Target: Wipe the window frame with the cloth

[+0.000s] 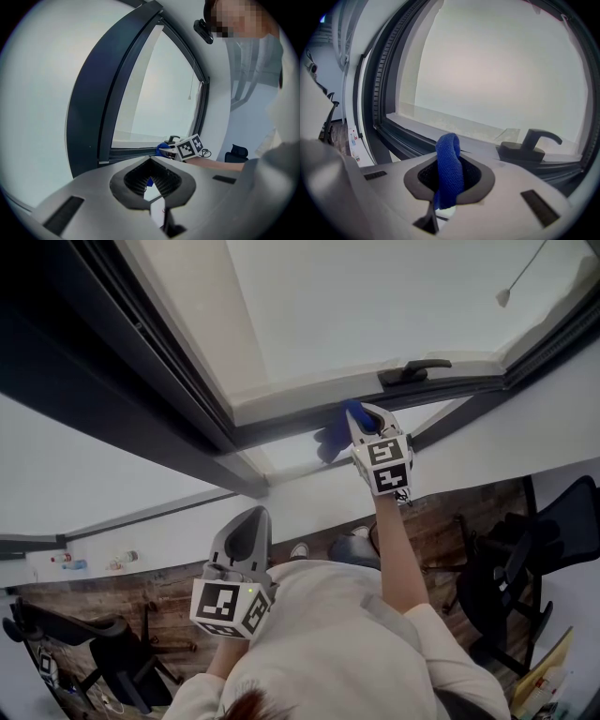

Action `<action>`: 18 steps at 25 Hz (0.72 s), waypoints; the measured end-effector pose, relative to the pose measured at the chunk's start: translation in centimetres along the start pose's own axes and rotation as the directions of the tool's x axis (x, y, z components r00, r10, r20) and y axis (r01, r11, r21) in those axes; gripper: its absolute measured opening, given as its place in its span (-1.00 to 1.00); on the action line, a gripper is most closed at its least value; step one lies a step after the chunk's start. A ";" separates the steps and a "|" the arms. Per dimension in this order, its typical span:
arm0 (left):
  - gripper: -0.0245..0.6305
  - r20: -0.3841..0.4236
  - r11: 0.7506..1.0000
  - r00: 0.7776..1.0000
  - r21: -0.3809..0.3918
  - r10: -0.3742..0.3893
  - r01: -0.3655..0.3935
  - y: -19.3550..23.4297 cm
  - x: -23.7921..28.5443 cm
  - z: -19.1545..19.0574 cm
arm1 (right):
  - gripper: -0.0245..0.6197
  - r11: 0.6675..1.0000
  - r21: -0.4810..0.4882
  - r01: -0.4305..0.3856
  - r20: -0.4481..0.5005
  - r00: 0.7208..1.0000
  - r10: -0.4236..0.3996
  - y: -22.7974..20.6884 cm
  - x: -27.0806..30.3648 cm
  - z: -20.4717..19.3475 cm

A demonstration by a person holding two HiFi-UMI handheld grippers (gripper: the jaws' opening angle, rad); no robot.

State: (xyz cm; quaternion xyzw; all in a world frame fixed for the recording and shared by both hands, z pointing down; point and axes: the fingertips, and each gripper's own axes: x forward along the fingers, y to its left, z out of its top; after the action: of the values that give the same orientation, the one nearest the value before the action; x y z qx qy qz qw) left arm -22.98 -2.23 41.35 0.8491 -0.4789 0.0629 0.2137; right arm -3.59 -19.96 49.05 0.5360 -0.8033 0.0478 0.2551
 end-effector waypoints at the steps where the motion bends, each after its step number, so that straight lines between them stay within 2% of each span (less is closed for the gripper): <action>1: -0.91 0.000 1.000 1.000 0.000 -0.002 0.002 -0.1 0.1 0.0 | -0.77 1.000 0.003 0.004 0.000 1.000 -0.004 -0.2 -0.1 -0.1; 18: -0.91 -0.013 1.000 1.000 0.003 -0.018 0.018 -0.4 1.6 0.1 | -0.77 0.998 0.031 0.051 0.009 0.999 -0.051 -2.9 -0.6 -0.7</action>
State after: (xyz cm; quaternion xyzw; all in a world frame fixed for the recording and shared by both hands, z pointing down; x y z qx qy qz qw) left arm -21.79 -3.37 41.59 0.8533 -0.4697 0.0674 0.2161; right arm -0.58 -20.42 48.86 0.5604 -0.7899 0.0510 0.2439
